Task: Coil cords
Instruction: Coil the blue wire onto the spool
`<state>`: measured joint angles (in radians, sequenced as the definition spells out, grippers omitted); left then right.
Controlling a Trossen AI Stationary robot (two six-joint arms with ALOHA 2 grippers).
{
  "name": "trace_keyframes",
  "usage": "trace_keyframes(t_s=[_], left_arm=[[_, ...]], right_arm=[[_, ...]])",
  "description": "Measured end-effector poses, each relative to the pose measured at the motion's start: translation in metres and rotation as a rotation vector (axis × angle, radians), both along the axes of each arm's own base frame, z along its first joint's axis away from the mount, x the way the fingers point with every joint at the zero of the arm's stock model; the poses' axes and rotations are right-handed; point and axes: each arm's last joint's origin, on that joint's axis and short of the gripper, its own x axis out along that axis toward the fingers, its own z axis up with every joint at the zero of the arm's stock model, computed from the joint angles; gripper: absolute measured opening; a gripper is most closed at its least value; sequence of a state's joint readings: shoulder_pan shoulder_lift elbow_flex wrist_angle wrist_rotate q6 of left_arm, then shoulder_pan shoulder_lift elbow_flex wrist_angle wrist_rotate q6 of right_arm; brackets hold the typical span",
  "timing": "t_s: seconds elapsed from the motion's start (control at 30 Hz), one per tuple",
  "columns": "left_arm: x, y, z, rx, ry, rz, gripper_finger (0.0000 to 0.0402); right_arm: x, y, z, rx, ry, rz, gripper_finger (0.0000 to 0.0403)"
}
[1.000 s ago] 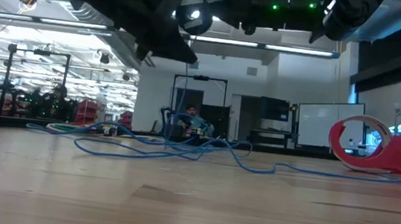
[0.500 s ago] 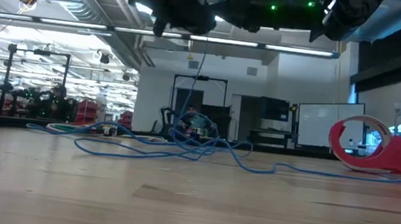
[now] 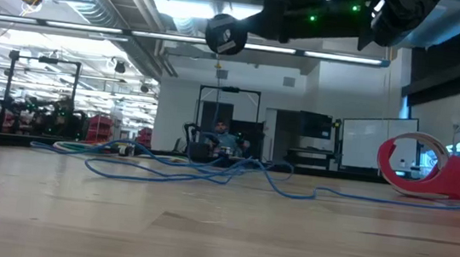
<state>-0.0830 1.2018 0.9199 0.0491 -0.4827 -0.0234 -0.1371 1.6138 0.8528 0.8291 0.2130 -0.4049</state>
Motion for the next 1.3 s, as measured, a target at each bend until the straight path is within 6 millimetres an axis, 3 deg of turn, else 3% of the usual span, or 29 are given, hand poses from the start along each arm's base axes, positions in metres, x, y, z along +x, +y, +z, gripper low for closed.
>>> trace_keyframes(t_s=[0.27,0.57,0.97,1.3], left_arm=[[-0.029,0.011,0.002,-0.01,0.125,0.088,0.0],[-0.034,0.027,-0.022,-0.032,0.26,0.192,0.0],[-0.031,0.027,-0.057,-0.053,0.149,0.195,0.0],[-0.029,0.027,-0.06,-0.024,0.068,0.16,0.0]], right_arm=[[0.0,0.001,0.0,0.001,0.001,0.049,0.0005],[0.004,0.004,0.007,0.083,-0.045,0.172,0.0005],[0.005,0.004,0.023,0.121,-0.173,0.182,0.0005],[0.008,0.004,0.041,0.106,-0.213,0.184,0.0005]])
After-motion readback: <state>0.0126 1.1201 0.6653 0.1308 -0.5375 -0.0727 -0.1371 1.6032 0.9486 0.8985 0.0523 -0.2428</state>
